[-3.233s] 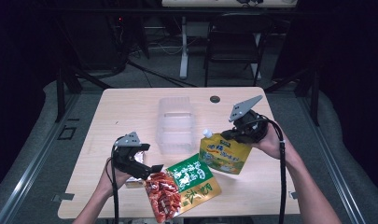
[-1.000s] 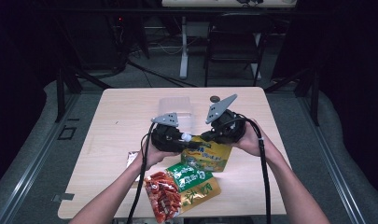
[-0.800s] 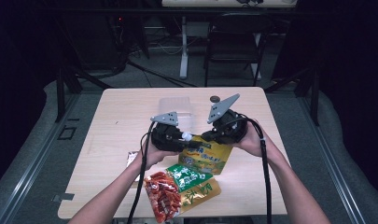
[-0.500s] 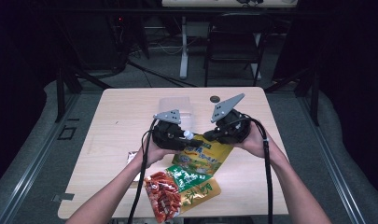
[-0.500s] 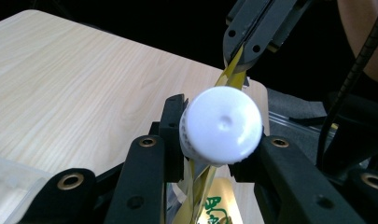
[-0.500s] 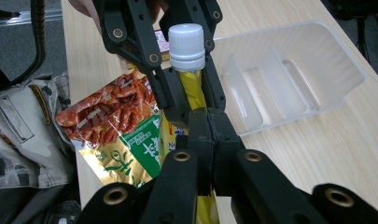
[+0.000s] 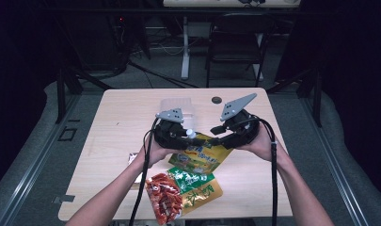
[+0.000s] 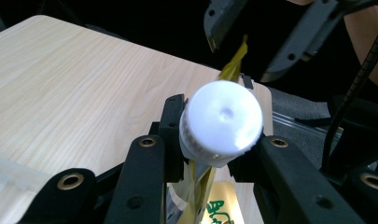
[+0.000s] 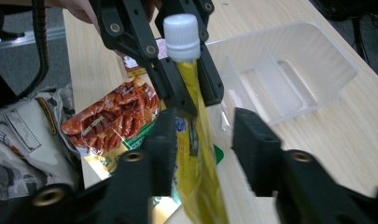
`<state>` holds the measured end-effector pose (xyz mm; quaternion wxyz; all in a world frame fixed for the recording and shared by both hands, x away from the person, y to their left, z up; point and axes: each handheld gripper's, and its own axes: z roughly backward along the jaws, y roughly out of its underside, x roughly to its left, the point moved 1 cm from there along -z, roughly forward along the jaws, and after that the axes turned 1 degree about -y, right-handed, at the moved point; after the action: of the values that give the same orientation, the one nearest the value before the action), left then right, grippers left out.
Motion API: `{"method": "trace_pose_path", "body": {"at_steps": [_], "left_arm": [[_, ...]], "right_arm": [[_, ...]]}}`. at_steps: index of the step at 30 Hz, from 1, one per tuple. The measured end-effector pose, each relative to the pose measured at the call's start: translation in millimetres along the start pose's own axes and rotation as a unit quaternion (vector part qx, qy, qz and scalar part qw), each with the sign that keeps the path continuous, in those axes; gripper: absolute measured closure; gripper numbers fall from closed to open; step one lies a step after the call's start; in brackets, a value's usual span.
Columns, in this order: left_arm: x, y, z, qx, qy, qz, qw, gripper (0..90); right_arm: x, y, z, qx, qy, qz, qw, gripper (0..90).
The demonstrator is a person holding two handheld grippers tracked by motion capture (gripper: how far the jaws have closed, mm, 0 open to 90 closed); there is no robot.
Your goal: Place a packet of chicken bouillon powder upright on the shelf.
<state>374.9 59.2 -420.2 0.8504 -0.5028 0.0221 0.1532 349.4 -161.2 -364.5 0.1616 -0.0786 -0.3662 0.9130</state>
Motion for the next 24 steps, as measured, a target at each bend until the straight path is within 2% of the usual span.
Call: {"method": "trace_pose_path", "body": {"at_steps": [4,6,7,8,12,15,18,19,24], "left_arm": [[-1.1,-8.5,4.2,0.0,-0.009,-0.01,0.9999,73.7],[-1.2,-10.1,4.8,-0.001,-0.007,-0.009,0.9999,75.1],[-1.4,-13.0,5.8,0.0,-0.006,-0.01,0.9999,75.1],[-1.7,-14.4,6.3,0.003,-0.007,-0.012,0.9999,75.1],[-1.7,-18.0,6.7,0.004,-0.009,-0.017,0.9998,75.1],[0.1,-23.7,9.2,0.004,-0.013,-0.017,0.9998,75.1],[1.6,-27.0,10.3,0.006,-0.018,-0.021,0.9996,75.1],[3.3,-30.1,11.2,0.007,-0.022,-0.023,0.9995,75.2],[8.1,-35.9,12.6,0.001,-0.016,-0.025,0.9996,75.1]], "right_arm": [[-1.6,9.1,8.1,-0.011,-0.001,-0.017,0.9998,42.0],[-2.0,11.7,10.3,-0.014,0.0,-0.021,0.9997,39.1],[-2.7,17.1,14.1,-0.019,0.0,-0.031,0.9993,32.3],[-3.0,20.0,15.8,-0.022,0.002,-0.035,0.9991,30.7],[-3.6,29.6,20.4,-0.03,0.008,-0.046,0.9985,29.1],[-4.2,44.4,27.5,-0.04,0.019,-0.062,0.9971,26.0],[-3.9,52.0,29.5,-0.036,0.03,-0.068,0.9966,23.6],[-3.1,60.6,29.2,-0.024,0.044,-0.073,0.9961,22.3],[-2.8,76.2,23.9,-0.013,0.053,-0.088,0.9946,20.2]]}}
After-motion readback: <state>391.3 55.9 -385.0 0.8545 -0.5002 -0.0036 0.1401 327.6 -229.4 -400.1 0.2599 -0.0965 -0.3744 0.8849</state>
